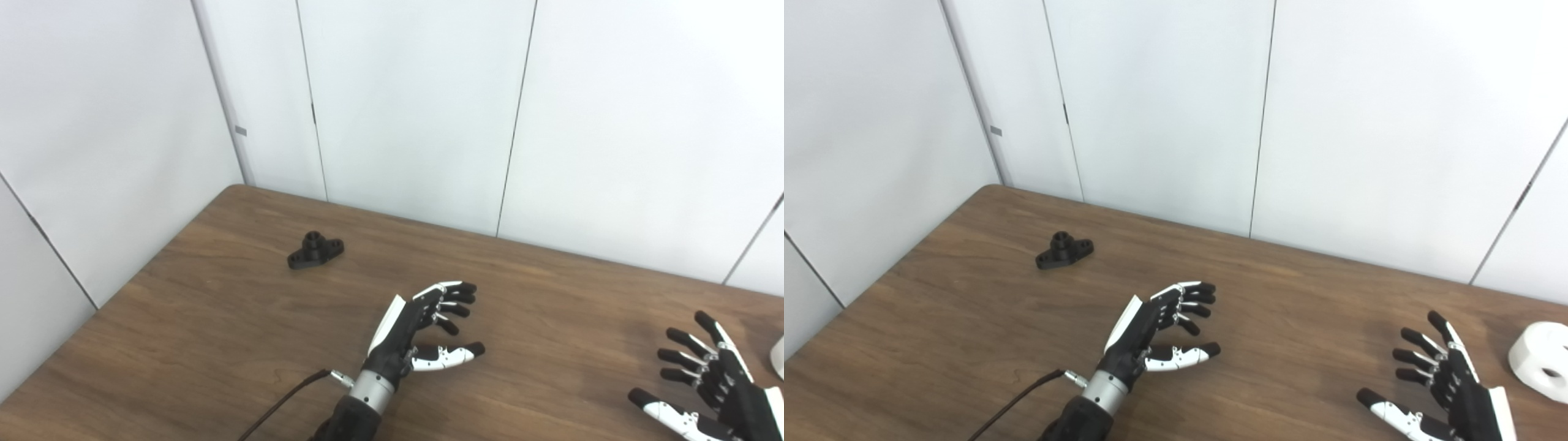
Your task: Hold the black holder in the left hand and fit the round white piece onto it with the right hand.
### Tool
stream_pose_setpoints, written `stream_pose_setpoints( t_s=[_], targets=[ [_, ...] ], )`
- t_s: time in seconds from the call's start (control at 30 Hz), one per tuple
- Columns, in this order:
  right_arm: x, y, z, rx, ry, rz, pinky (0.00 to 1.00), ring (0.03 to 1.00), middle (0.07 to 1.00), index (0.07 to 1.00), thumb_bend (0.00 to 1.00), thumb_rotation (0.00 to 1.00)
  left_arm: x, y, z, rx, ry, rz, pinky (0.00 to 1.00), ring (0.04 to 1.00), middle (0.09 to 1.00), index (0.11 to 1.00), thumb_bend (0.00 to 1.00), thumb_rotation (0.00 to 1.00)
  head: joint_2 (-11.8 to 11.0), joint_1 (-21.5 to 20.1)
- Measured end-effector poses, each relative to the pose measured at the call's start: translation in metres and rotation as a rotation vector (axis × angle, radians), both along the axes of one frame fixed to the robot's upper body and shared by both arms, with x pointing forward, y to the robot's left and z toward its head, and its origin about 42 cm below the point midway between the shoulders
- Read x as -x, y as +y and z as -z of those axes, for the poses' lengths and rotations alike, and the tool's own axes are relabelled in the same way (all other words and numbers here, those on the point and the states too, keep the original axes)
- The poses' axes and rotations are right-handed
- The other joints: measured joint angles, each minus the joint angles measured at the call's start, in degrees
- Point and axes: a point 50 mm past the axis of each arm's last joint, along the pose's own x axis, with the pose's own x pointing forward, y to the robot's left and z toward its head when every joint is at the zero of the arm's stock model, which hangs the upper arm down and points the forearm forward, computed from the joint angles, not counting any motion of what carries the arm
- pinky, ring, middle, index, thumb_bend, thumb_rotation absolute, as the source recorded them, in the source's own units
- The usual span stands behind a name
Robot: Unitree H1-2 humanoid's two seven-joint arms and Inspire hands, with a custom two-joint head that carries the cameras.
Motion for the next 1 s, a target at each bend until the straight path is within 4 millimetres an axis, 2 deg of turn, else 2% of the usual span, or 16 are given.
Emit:
stream_pose_setpoints(
  t_s=[0.1,0.2,0.37,0.5,0.67,1.0],
  targets=[
    [0.000,0.002,-0.002,-0.002,0.004,-0.002,0.60,0.692,0.797,0.926,0.60,0.00,0.000,0.010,-0.001,-0.031,0.000,-0.001,0.58,0.690,0.731,0.712,0.65,0.00,0.0,0.0],
    [0.001,0.003,-0.004,-0.008,0.011,0.001,0.61,0.695,0.804,0.933,0.58,0.00,0.000,0.028,-0.004,-0.087,-0.001,0.017,0.52,0.633,0.690,0.686,0.63,0.00,0.0,-0.3],
    [0.000,0.004,-0.005,-0.009,0.008,0.001,0.60,0.687,0.790,0.928,0.60,0.00,-0.001,0.060,-0.020,-0.180,-0.016,0.020,0.55,0.674,0.711,0.706,0.68,0.00,-0.2,-0.4],
    [-0.001,0.004,-0.006,-0.007,0.007,0.002,0.60,0.684,0.787,0.923,0.61,0.00,-0.002,0.081,-0.036,-0.228,-0.016,0.001,0.51,0.648,0.722,0.728,0.68,0.00,-0.2,-0.3],
    [0.000,0.003,-0.006,-0.014,0.013,0.000,0.59,0.690,0.798,0.926,0.59,0.00,-0.002,0.098,-0.053,-0.262,-0.008,-0.024,0.55,0.671,0.730,0.747,0.70,0.00,-0.1,0.1],
    [0.000,0.001,-0.007,-0.007,0.012,-0.006,0.61,0.702,0.797,0.931,0.59,0.00,-0.012,0.126,-0.095,-0.363,-0.077,-0.095,0.57,0.689,0.747,0.763,0.68,0.00,0.0,0.7]
  ],
)
